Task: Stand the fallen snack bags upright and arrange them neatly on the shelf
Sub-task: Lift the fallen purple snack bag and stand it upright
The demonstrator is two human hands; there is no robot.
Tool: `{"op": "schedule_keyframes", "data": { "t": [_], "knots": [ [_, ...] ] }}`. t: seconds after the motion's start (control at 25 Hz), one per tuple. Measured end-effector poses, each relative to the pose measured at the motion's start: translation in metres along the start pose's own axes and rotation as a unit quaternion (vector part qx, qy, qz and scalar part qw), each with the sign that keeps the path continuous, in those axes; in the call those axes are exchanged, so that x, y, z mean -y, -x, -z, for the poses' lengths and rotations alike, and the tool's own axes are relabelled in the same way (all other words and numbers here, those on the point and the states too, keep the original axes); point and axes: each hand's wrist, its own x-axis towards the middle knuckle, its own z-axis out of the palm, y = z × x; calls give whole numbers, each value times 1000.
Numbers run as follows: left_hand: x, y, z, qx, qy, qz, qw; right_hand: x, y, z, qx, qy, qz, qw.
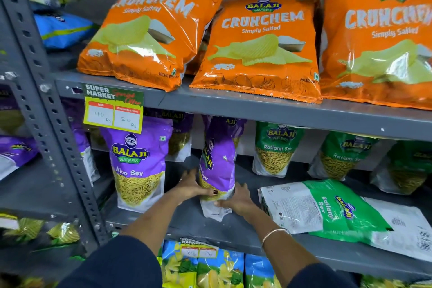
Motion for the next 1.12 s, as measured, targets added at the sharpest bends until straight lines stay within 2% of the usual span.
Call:
{"op": "schedule_keyframes", "data": {
  "t": [0.12,0.24,0.32,0.4,0.48,0.6,0.68,0.76,0.8,0.88,0.96,1.0,1.04,1.12],
  "knots": [
    [-1,-7,16,37,33,28,998,-11,-12,12,-14,-67,2,998],
    [3,-11,23,22,99,53,993,-2,-12,25,-12,-18,26,999],
    [5,-12,20,3,39,45,998,7,-10,30,-30,-27,29,999],
    [7,-8,15,-18,-9,34,999,9,-9,30,21,-104,31,994],
    [15,-12,11,-12,50,29,998,4,-12,28,50,-137,27,989],
    [9,2,7,-28,72,27,997,4,-12,23,34,-160,27,986],
    [7,7,3,-35,57,47,997,6,-9,23,36,-170,20,984],
    [3,12,5,-4,4,117,993,3,-5,25,39,-144,8,989],
    [-1,16,7,45,-55,172,982,1,-3,30,38,-119,-7,992],
    [-14,24,8,203,-152,265,930,2,5,48,12,-75,-77,994],
    [-34,25,-6,334,-173,284,882,4,23,74,40,-53,-198,978],
    [-47,23,-19,363,-164,262,879,4,34,88,66,-40,-258,963],
    [-60,18,-36,363,-157,222,891,1,49,103,89,-27,-316,944],
    [-87,11,-71,279,-141,85,946,-18,73,128,120,-30,-387,914]
  ]
}}
